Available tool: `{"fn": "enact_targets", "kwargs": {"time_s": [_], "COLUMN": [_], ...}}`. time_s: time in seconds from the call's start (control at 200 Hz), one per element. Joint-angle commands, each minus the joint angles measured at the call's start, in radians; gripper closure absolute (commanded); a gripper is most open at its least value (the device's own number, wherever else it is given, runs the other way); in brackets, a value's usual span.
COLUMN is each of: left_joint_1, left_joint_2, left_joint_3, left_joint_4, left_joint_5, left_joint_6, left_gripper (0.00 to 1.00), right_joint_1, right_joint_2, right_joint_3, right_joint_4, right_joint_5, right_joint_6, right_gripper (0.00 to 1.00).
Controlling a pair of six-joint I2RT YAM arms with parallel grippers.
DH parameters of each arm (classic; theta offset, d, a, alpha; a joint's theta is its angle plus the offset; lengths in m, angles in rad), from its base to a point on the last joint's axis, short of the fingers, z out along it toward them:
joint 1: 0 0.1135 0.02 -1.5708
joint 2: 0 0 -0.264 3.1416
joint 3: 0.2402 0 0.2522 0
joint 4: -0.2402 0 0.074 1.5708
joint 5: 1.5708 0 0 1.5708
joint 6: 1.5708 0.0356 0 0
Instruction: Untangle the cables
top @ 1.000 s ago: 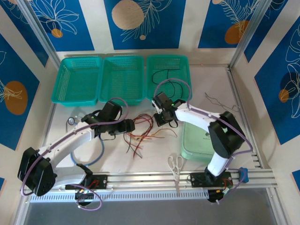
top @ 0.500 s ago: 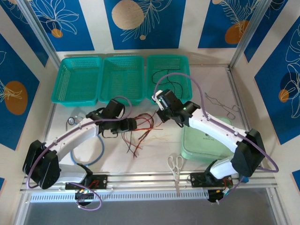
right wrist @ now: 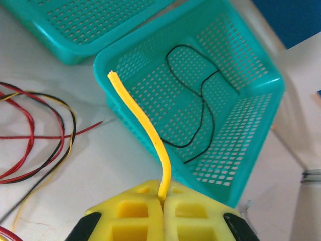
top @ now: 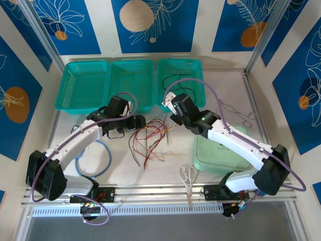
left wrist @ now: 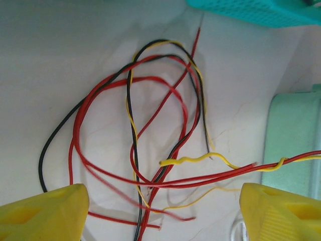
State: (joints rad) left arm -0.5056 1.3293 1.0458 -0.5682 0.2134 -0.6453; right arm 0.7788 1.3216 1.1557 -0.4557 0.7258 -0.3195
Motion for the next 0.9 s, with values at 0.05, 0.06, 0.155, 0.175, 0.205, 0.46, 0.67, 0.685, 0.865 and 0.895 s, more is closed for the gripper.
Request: {"fn": "enact_targets", "kwargs": {"time_s": [0.05,0.06,0.155,0.175,0.205,0.46,0.67,0.685,0.865,0.895], "left_joint_1": [0.025,0.027,0.04,0.044,0.049,0.094,0.127,0.129,0.151,0.156], "left_joint_2": [0.01,0.011,0.018,0.019,0.019,0.016,0.015,0.015,0.008,0.008], "left_joint_3": [0.091,0.096,0.135,0.143,0.154,0.217,0.264,0.265,0.286,0.291], "left_joint_4": [-0.044,-0.046,-0.069,-0.073,-0.078,-0.109,-0.133,-0.133,-0.135,-0.139], "left_joint_5": [0.031,0.032,0.036,0.037,0.038,0.052,0.062,0.063,0.082,0.085], "left_joint_6": [0.052,0.054,0.07,0.074,0.079,0.11,0.128,0.129,0.131,0.133], "left_gripper": [0.21,0.21,0.21,0.21,0.21,0.22,0.22,0.22,0.22,0.22], "right_joint_1": [0.001,0.0,-0.007,-0.008,-0.01,-0.025,-0.029,-0.03,-0.033,-0.034], "right_joint_2": [-0.057,-0.057,-0.068,-0.068,-0.07,-0.106,-0.111,-0.111,-0.111,-0.109], "right_joint_3": [0.024,0.024,0.021,0.021,0.021,0.088,0.141,0.143,0.19,0.2], "right_joint_4": [0.077,0.08,0.114,0.122,0.139,0.198,0.234,0.237,0.272,0.281], "right_joint_5": [0.047,0.048,0.065,0.068,0.074,0.046,0.02,0.017,-0.01,-0.016], "right_joint_6": [-0.099,-0.102,-0.137,-0.151,-0.175,-0.26,-0.298,-0.295,-0.292,-0.297], "right_gripper": [1.0,1.0,1.0,1.0,1.0,1.0,1.0,1.0,1.0,1.0]}}
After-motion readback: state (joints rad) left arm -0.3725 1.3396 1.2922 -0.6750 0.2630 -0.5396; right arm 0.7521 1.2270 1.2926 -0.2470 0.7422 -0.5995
